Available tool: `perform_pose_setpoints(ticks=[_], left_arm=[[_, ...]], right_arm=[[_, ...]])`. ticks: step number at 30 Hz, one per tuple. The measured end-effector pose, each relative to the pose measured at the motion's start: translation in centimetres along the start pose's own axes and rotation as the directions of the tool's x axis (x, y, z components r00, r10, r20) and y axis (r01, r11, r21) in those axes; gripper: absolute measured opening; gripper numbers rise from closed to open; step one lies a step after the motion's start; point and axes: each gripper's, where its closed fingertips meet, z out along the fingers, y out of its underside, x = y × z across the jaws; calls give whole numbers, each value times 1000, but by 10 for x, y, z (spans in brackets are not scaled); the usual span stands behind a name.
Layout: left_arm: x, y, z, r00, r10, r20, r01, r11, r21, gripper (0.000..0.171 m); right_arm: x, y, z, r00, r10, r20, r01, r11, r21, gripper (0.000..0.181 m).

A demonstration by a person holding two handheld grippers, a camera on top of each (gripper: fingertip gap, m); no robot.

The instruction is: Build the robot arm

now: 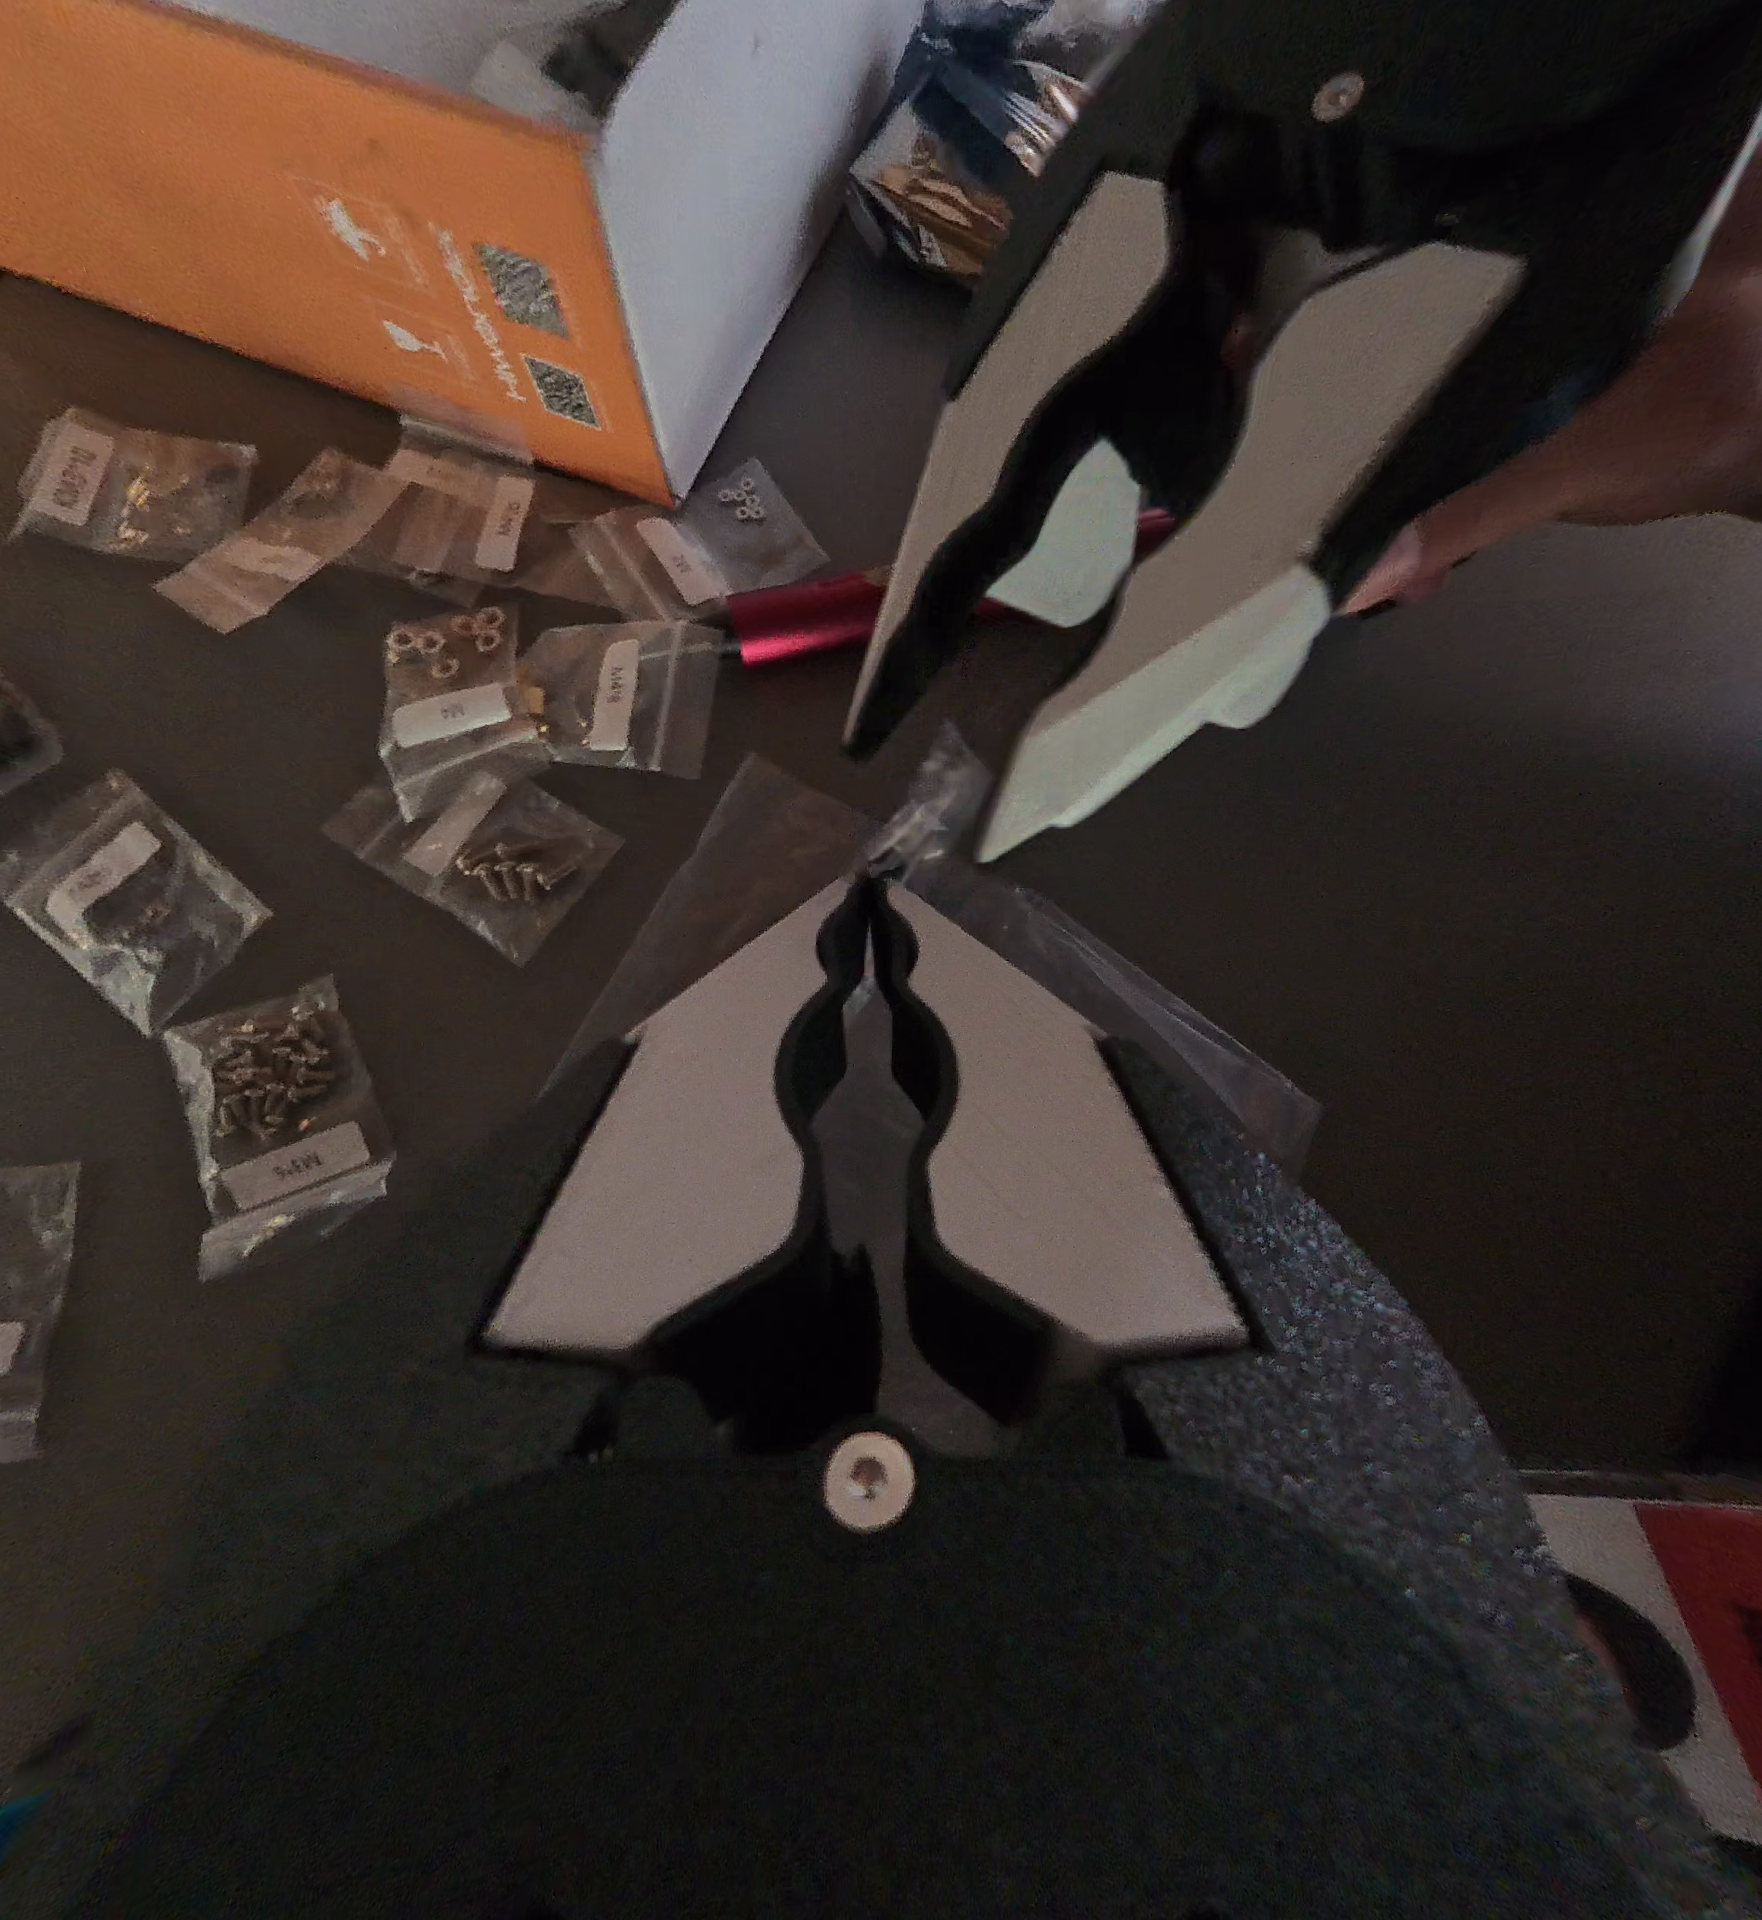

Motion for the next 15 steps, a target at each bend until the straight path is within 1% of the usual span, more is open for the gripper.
perform_pose_setpoints(ticks=[1,3,6,8,10,13,15], left_arm=[[-2,0,-3,1000,-23,-2,23,1000,20,0],[-4,-1,-9,997,-81,-11,81,994,66,0],[0,-6,-18,980,-180,-91,191,971,141,0],[2,-9,-22,950,-262,-167,291,940,179,0],[0,-11,-24,917,-337,-212,378,905,197,0],[2,-16,-27,875,-397,-275,459,862,215,0],[1,-18,-25,851,-431,-300,501,837,218,0]], right_arm=[[1,4,-3,999,32,13,-32,999,-2,37],[-1,8,-7,997,69,45,-70,997,23,30],[-9,12,-2,982,141,127,-144,989,19,35],[-15,7,3,973,152,172,-160,987,32,36],[-15,3,6,969,163,183,-172,984,36,32],[-15,-4,8,962,185,201,-201,978,61,21],[-21,-11,8,949,195,246,-221,972,83,21]])
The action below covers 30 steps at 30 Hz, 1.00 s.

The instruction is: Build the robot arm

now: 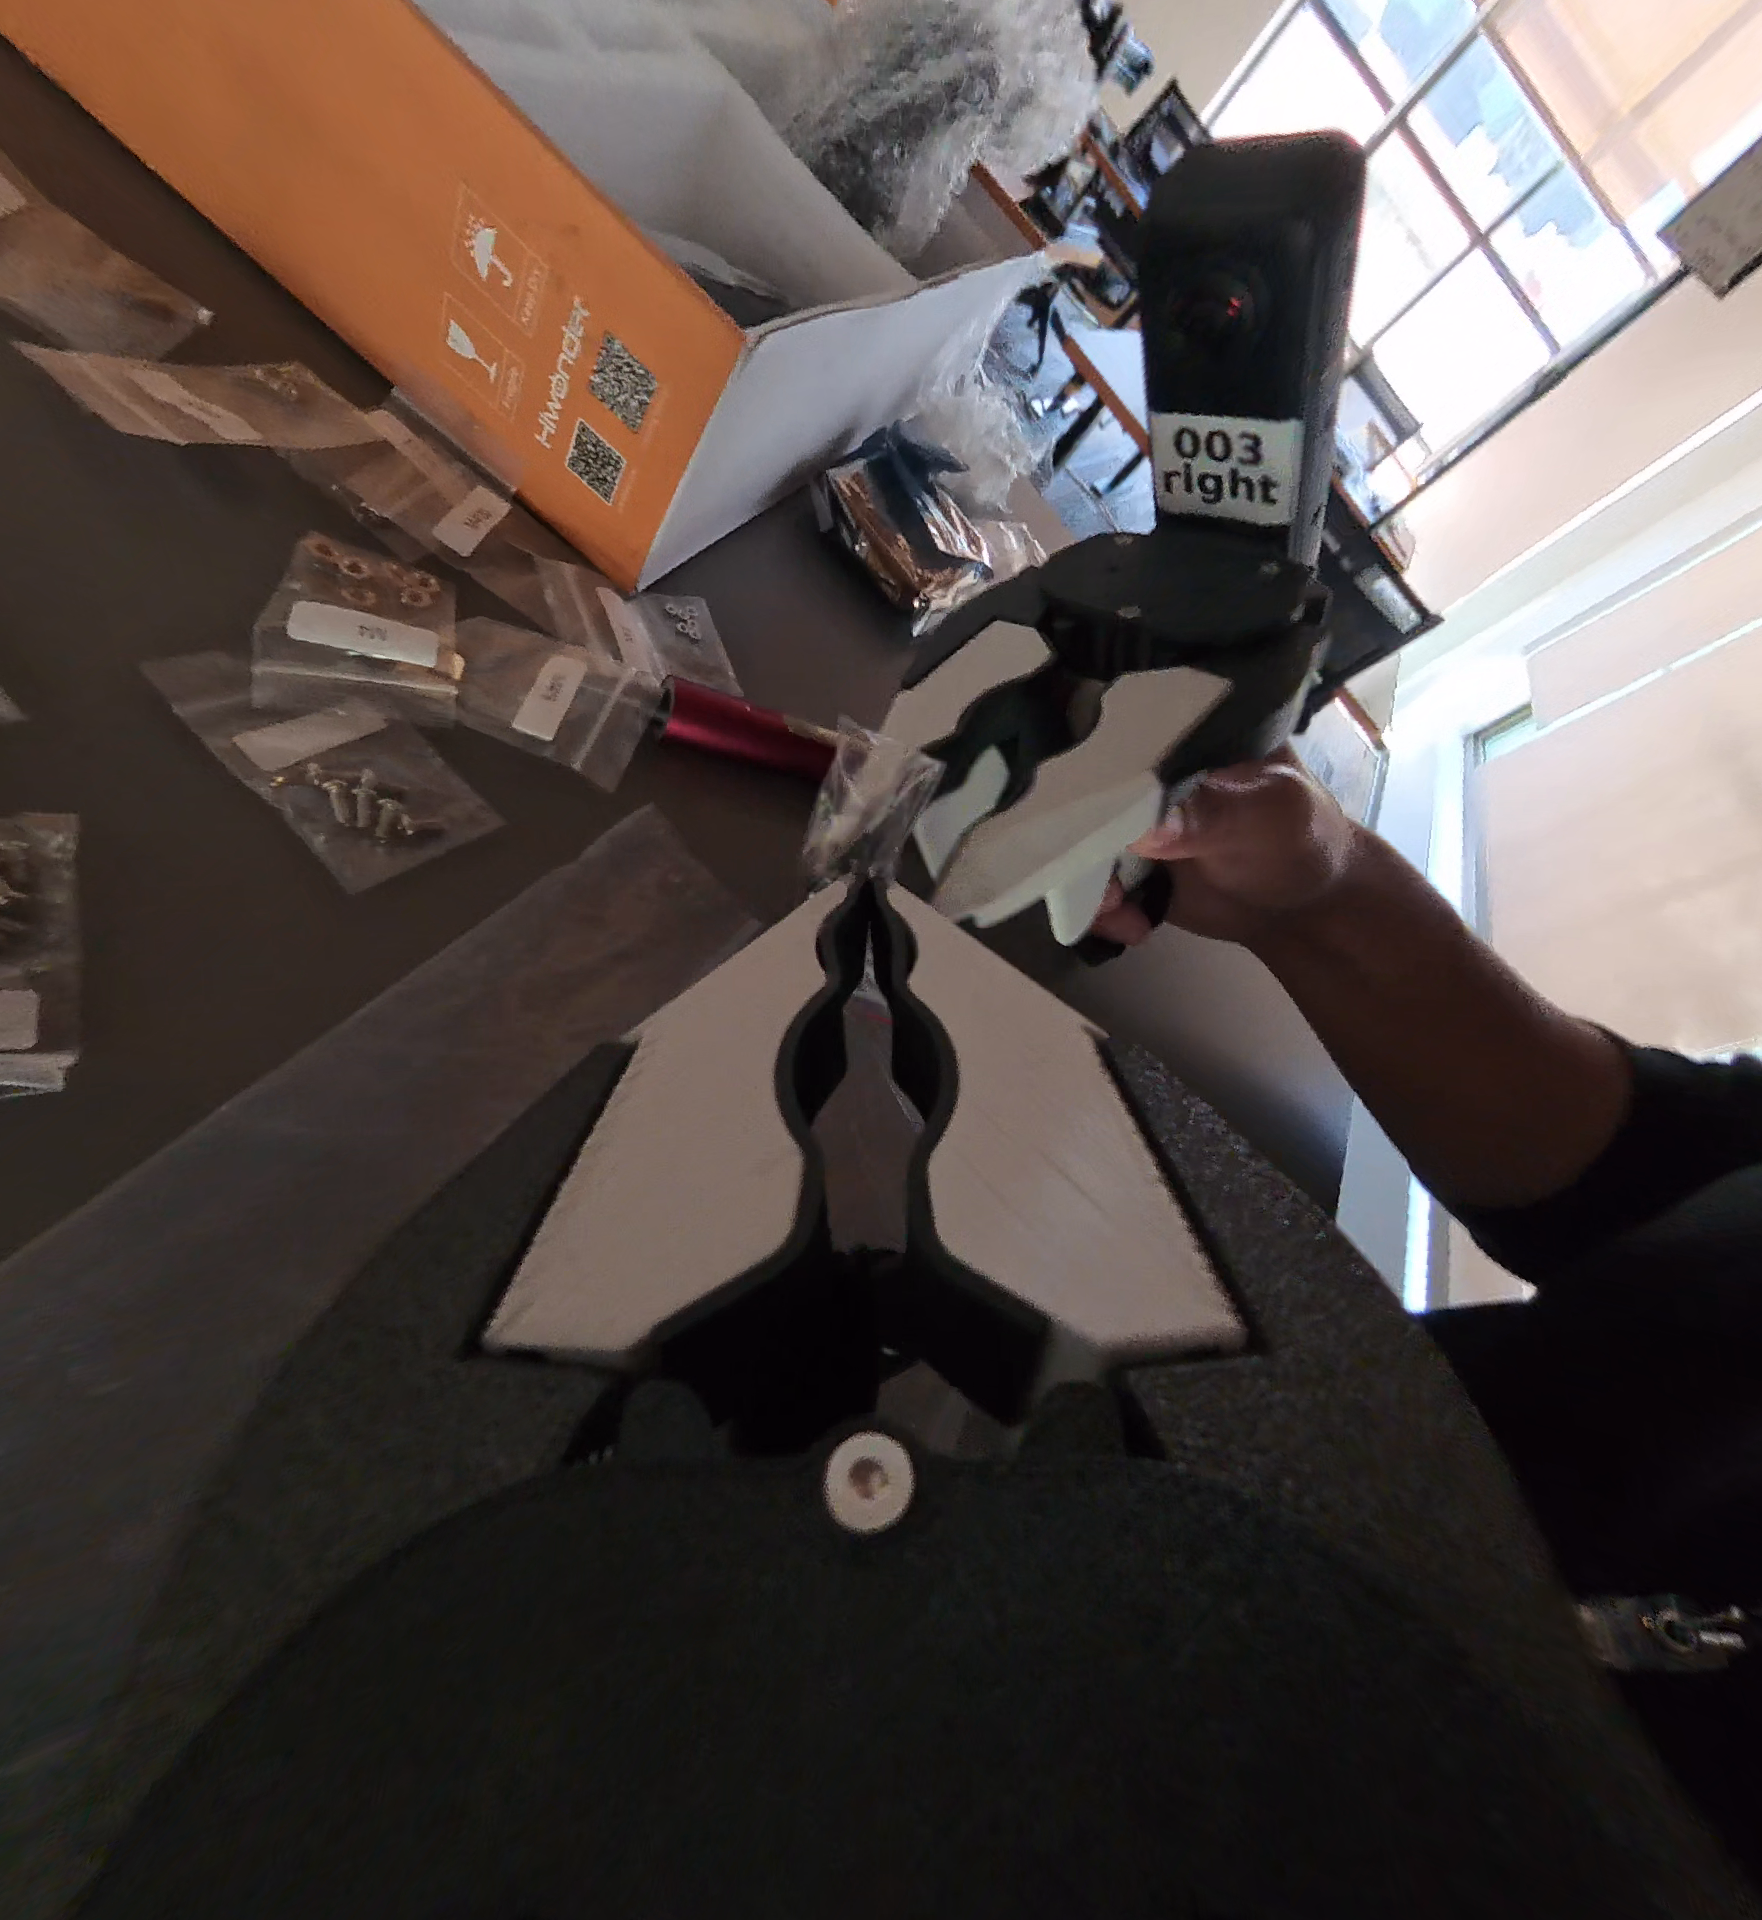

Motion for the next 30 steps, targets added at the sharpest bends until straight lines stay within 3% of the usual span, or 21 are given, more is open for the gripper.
perform_pose_setpoints(ticks=[4,7,11,14,17,24,30], left_arm=[[-7,1,4,999,-38,13,38,999,13,0],[-4,1,6,999,-49,-4,49,999,11,0],[1,-3,4,997,-73,-33,74,997,28,0],[2,-6,2,994,-97,-55,100,994,48,0],[-5,-2,5,993,-113,-33,114,993,39,0],[-11,5,5,995,-94,11,94,995,24,0],[-14,6,6,992,-127,14,126,992,31,0]], right_arm=[[-14,-6,0,997,16,75,-20,999,47,16],[-6,-1,-3,999,36,31,-38,998,47,13],[9,6,-3,995,37,-97,-38,999,-8,22],[12,9,1,992,28,-123,-32,999,-32,33],[-10,-6,3,999,36,9,-36,997,61,20],[7,8,2,994,53,-93,-54,998,-9,24],[17,10,5,987,70,-143,-75,997,-29,12]])
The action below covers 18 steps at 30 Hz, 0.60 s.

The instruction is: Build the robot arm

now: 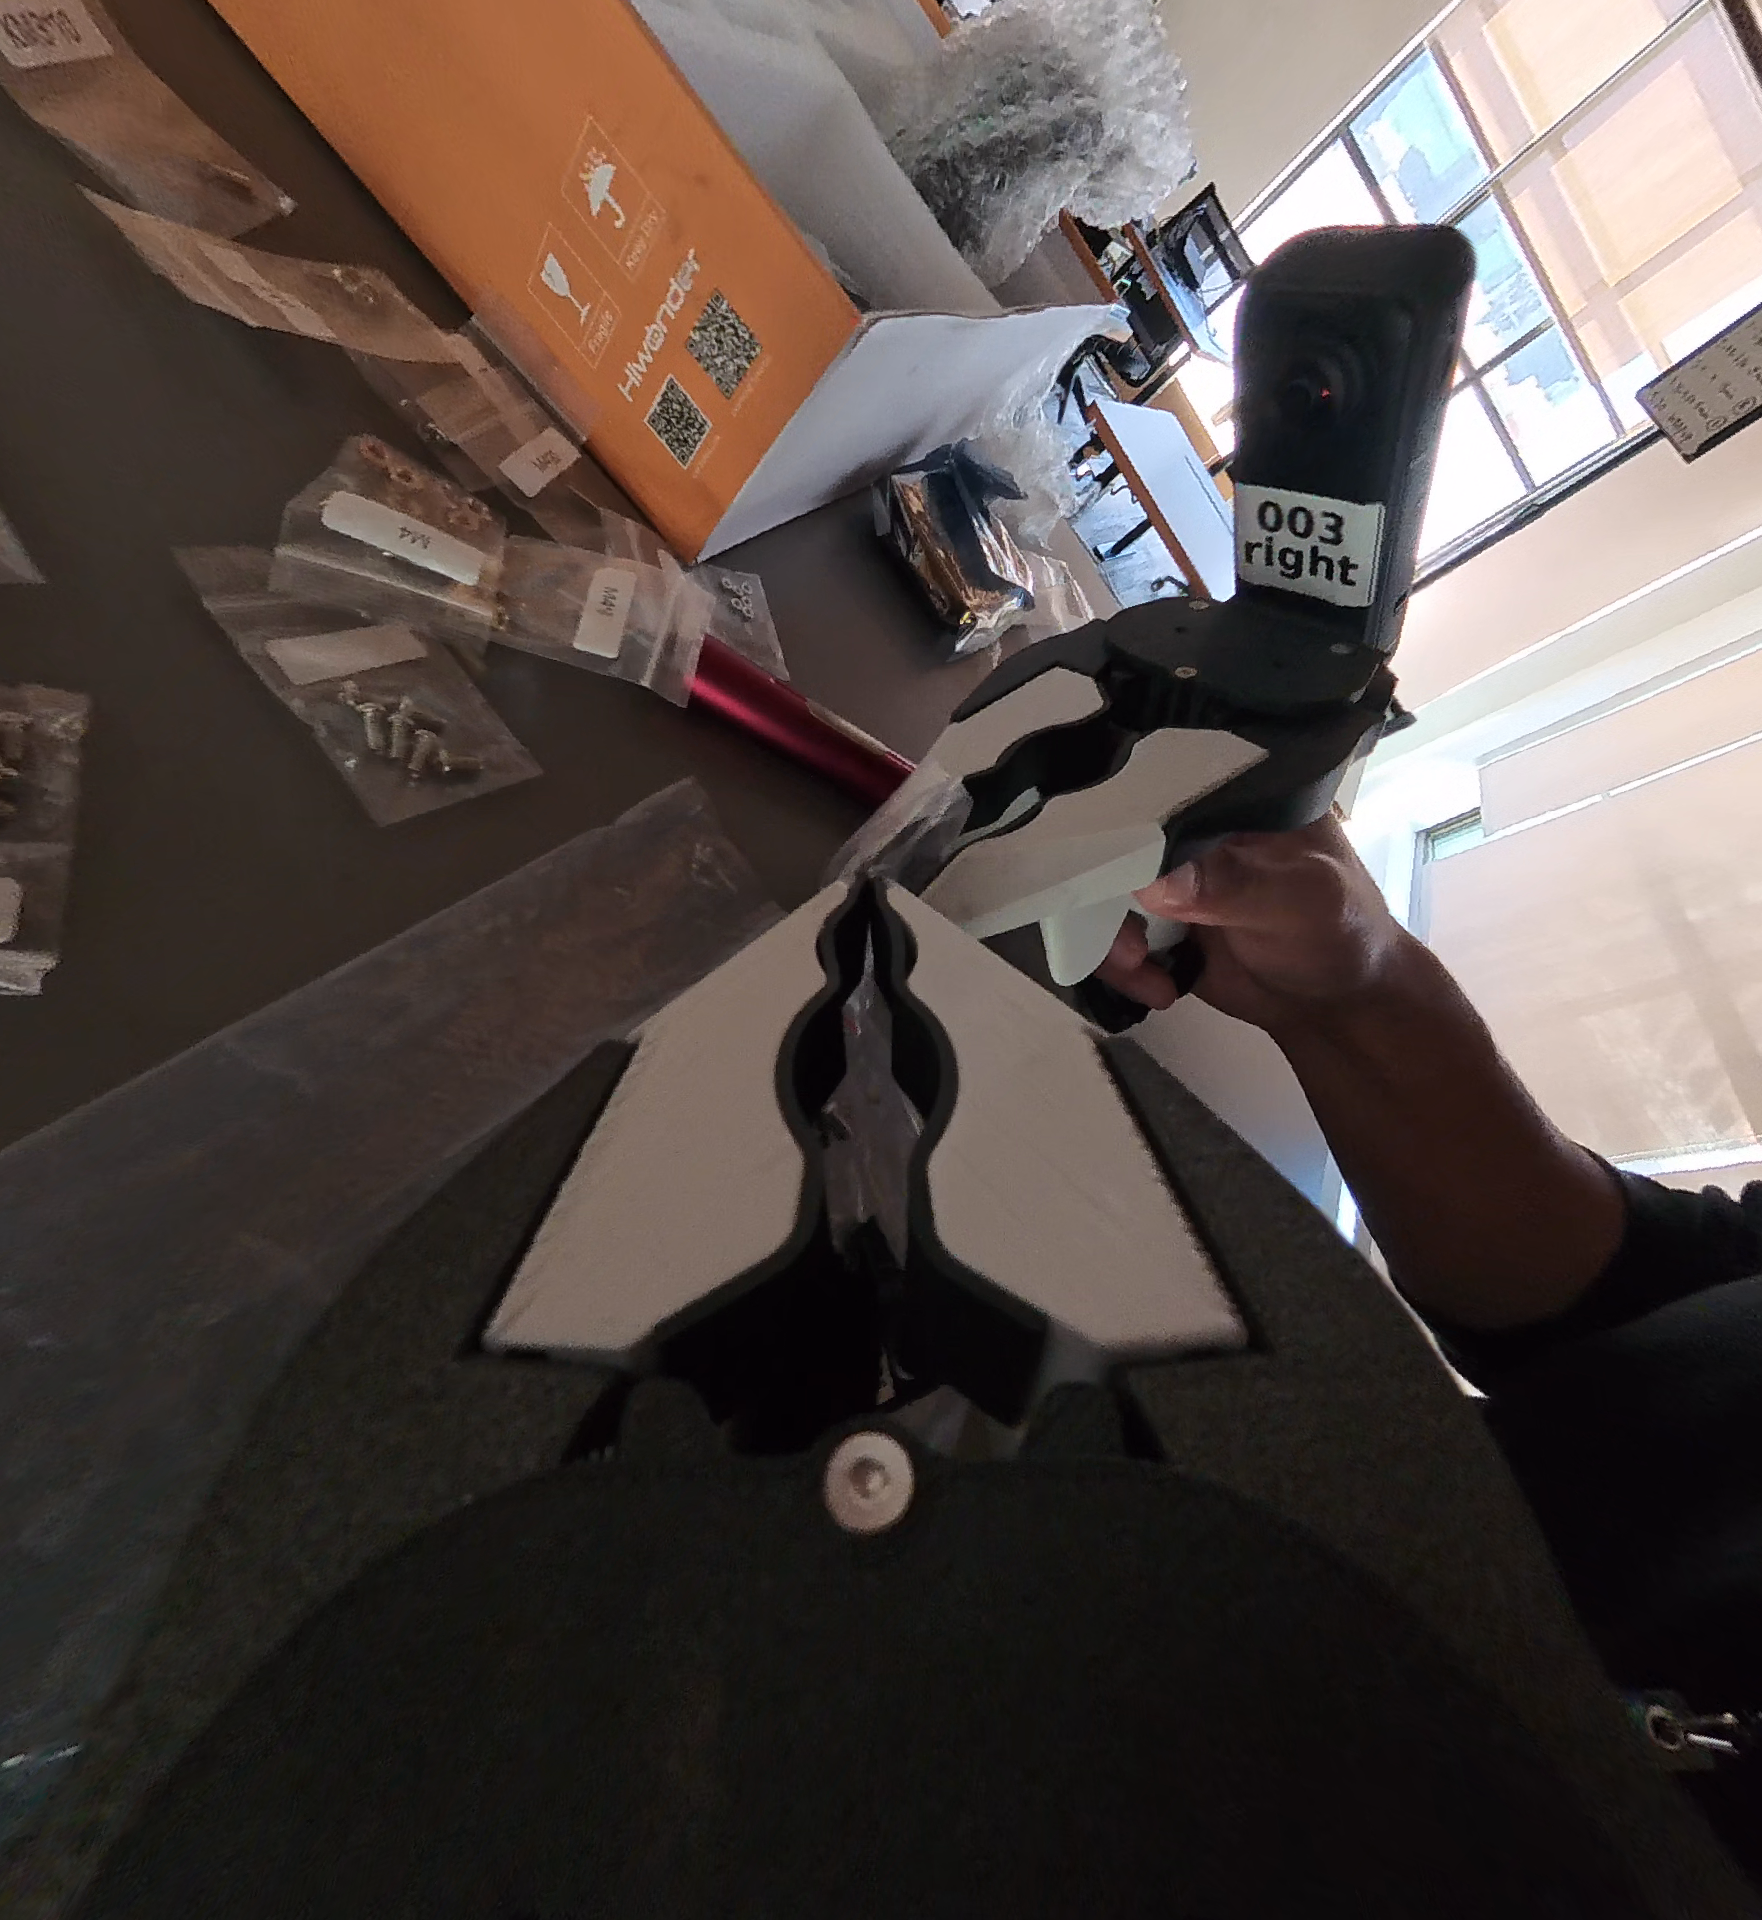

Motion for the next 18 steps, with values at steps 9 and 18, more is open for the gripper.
perform_pose_setpoints(ticks=[9,18], left_arm=[[-12,-3,-19,989,-102,109,96,994,54,0],[24,39,-93,963,-187,196,155,974,166,0]], right_arm=[[4,2,-23,973,-159,-168,155,987,-34,21],[-47,48,2,892,-449,-59,433,883,-182,32]])
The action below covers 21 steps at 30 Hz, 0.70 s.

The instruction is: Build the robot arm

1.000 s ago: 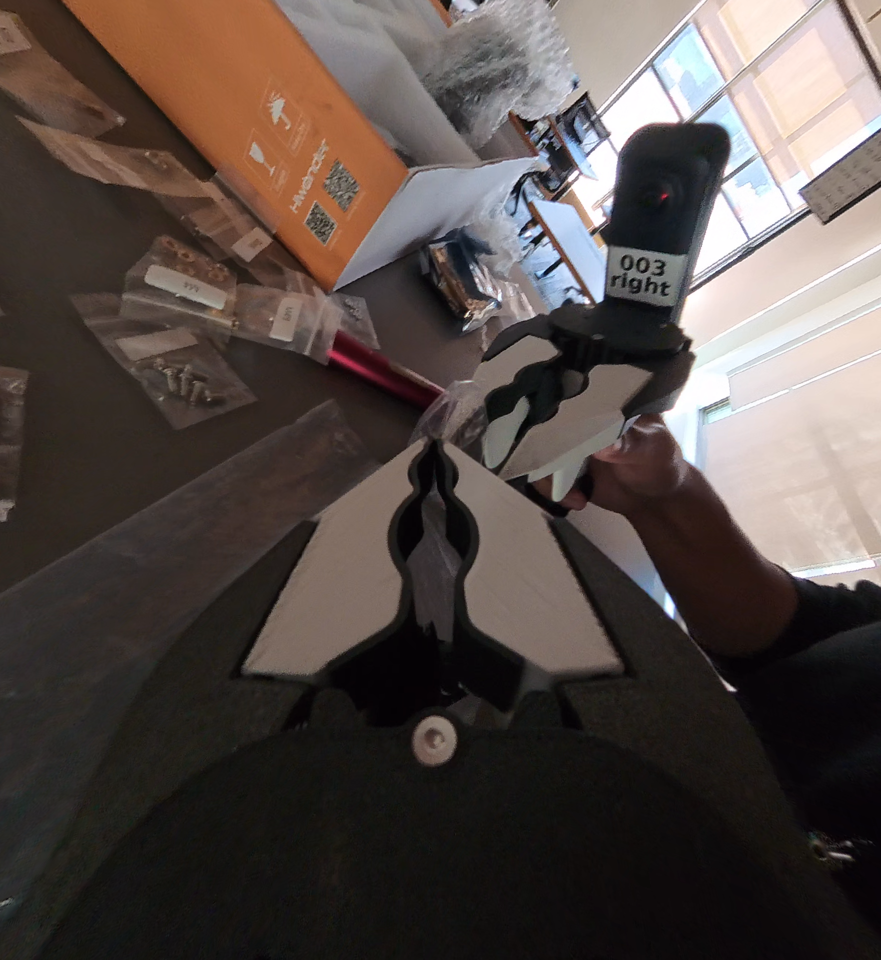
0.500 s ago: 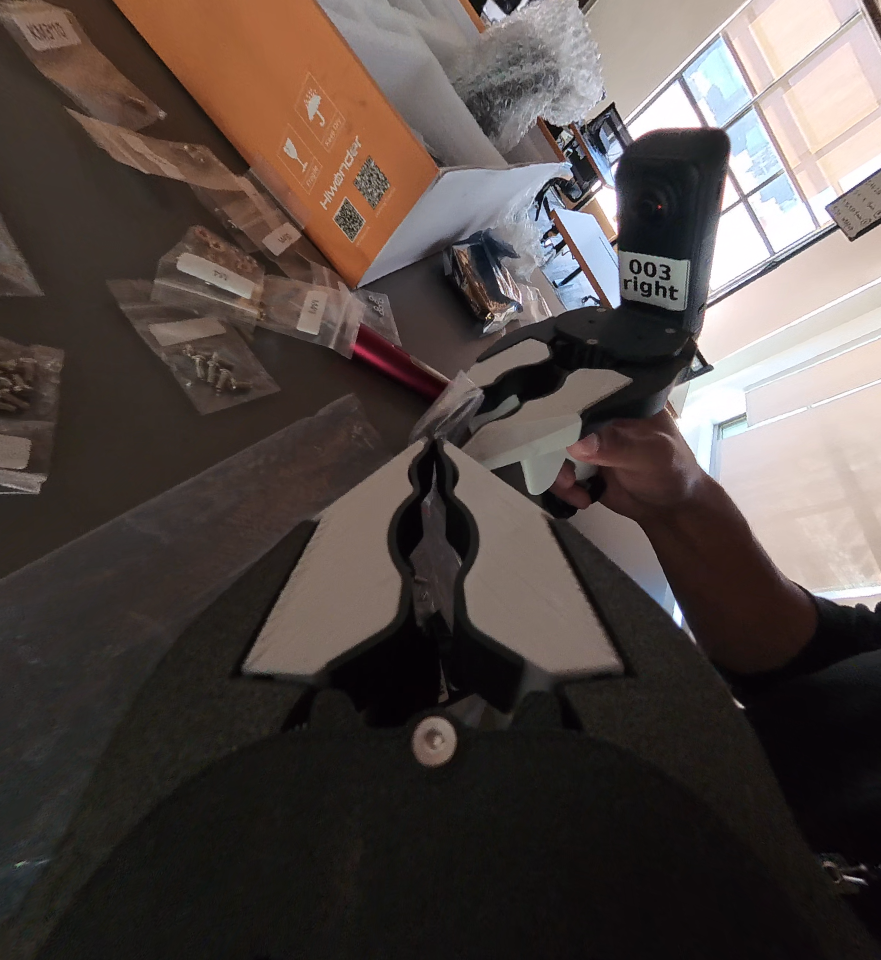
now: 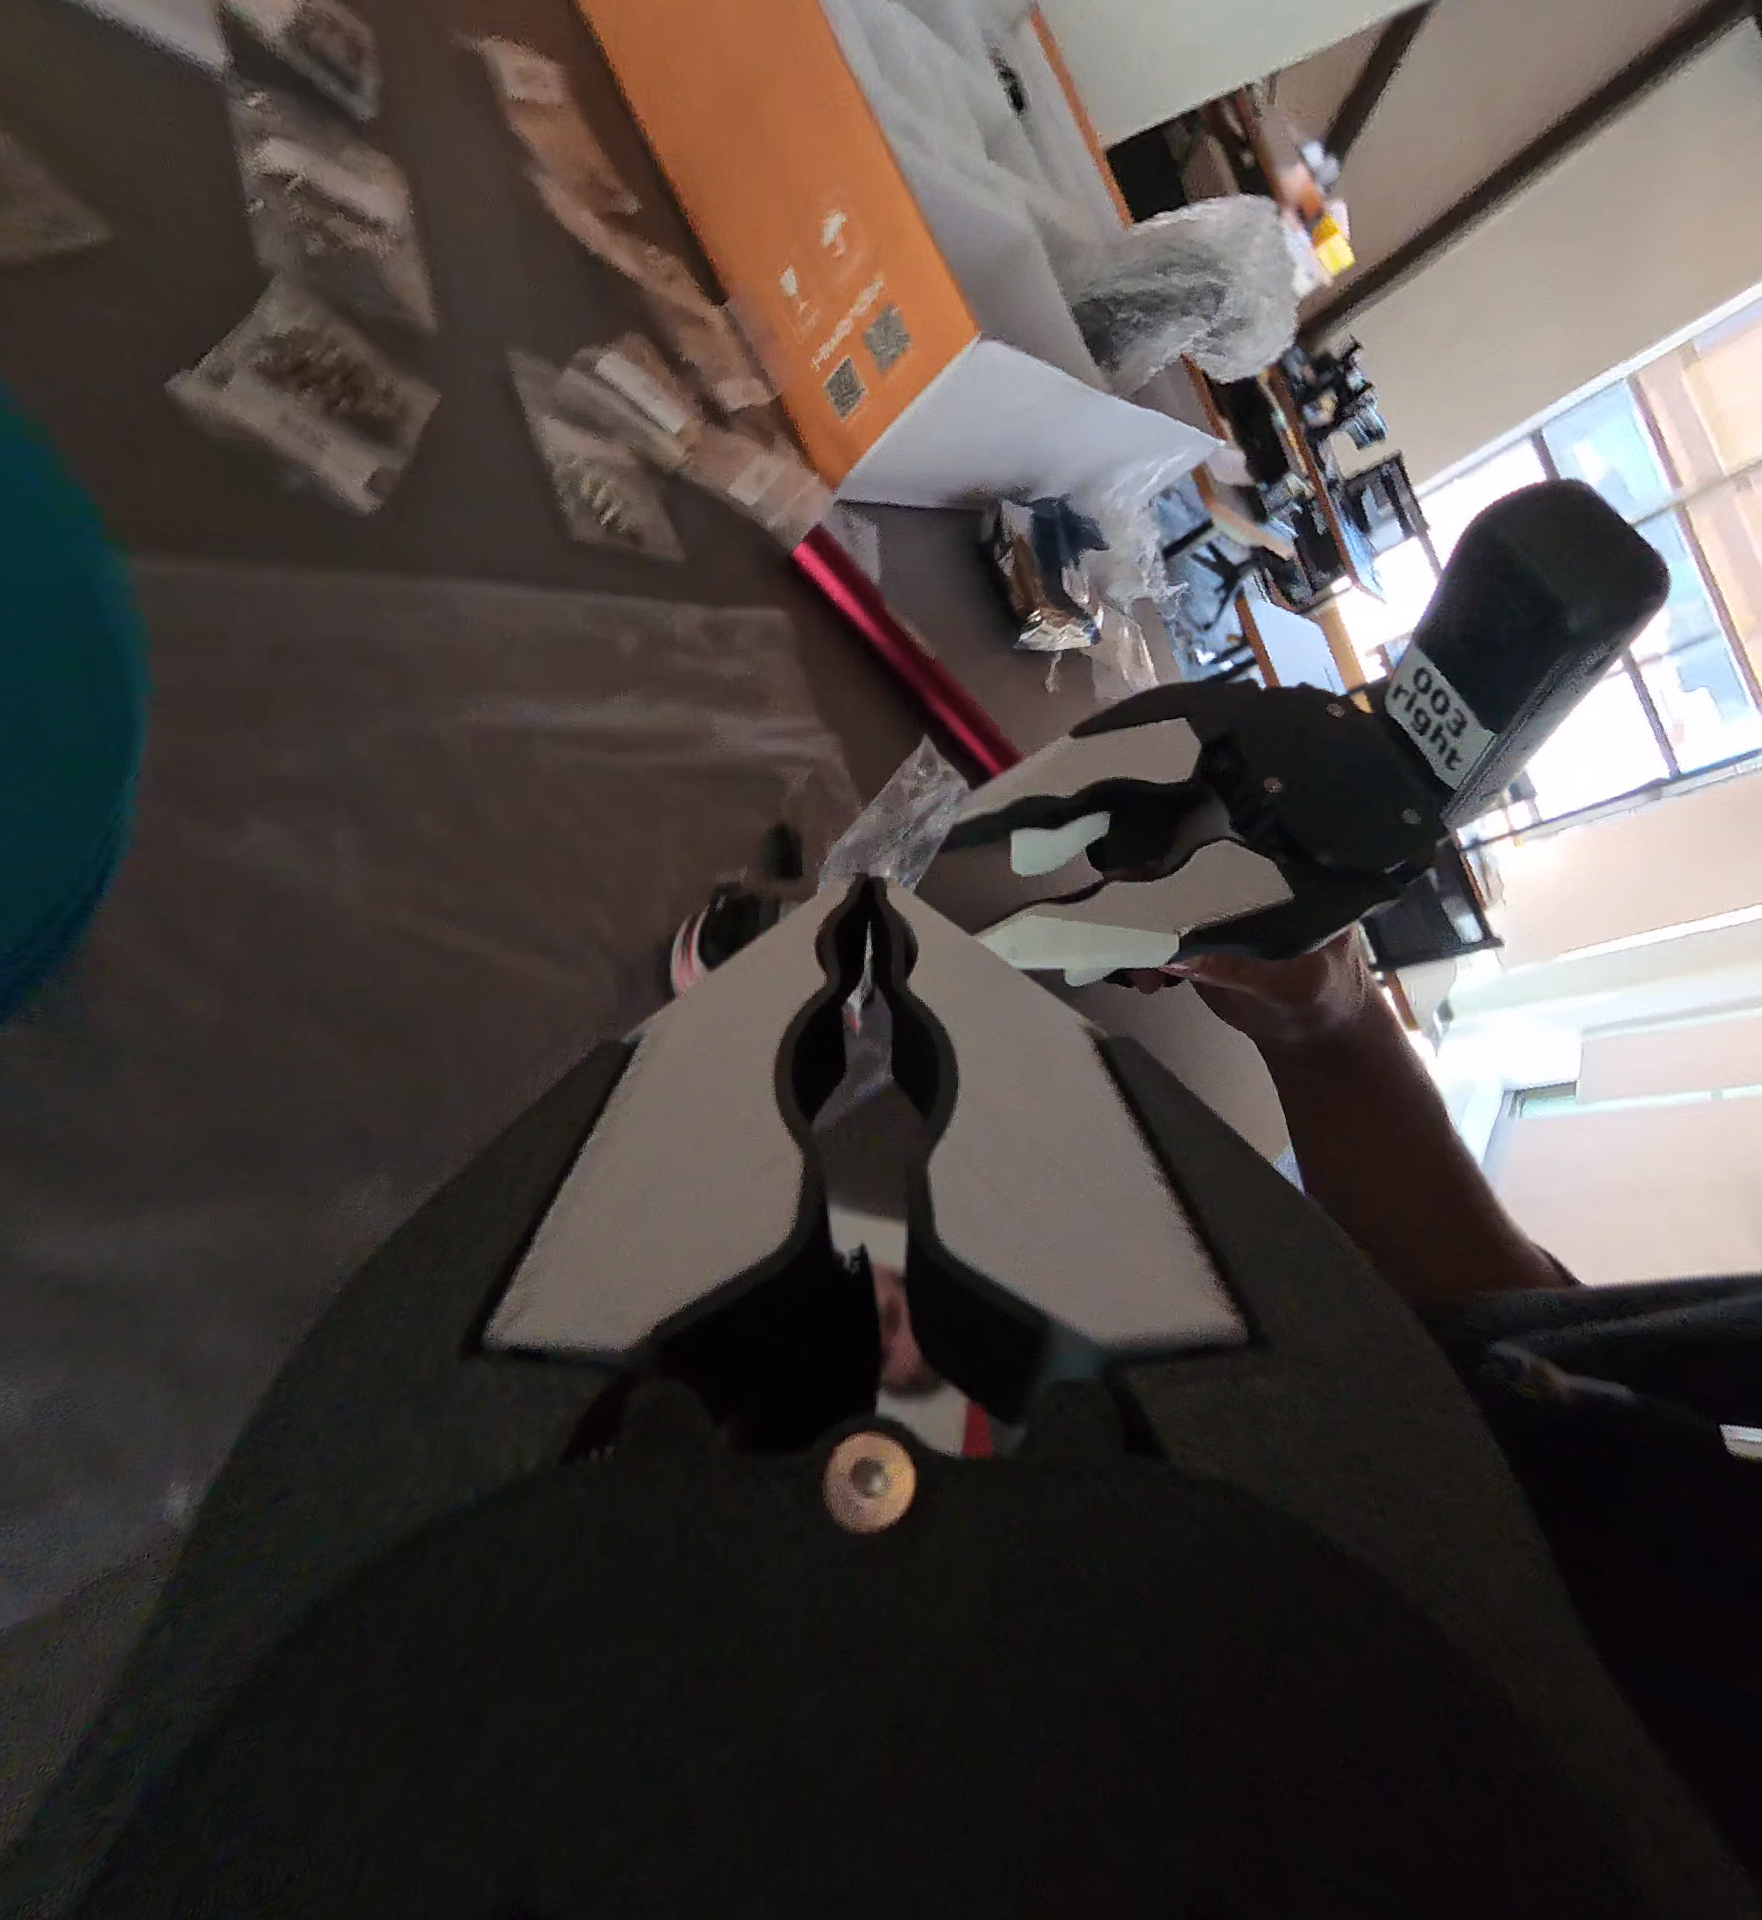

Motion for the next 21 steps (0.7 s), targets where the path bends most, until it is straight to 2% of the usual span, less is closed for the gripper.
perform_pose_setpoints(ticks=[2,7,9,11,14,17,21], left_arm=[[-11,13,-20,998,-54,38,54,998,22,0],[-61,30,-57,971,-203,129,187,974,127,0],[-72,32,-61,955,-279,96,263,953,152,0],[-79,31,-65,946,-316,76,300,938,172,0],[-79,33,-69,943,-332,37,322,933,162,0],[-78,35,-74,925,-379,-17,377,913,157,0],[-85,39,-77,889,-454,-61,459,880,125,0]], right_arm=[[-11,2,16,1000,-12,23,13,999,-41,40],[-9,9,49,994,-43,-99,30,992,-126,49],[-3,16,55,983,-68,-173,37,984,-176,34],[0,8,50,970,-82,-230,45,986,-160,32],[4,-25,42,976,-15,-218,1,998,-65,29],[34,-50,60,970,-96,-222,67,989,-135,28],[44,-58,95,989,-127,-73,112,977,-183,29]])
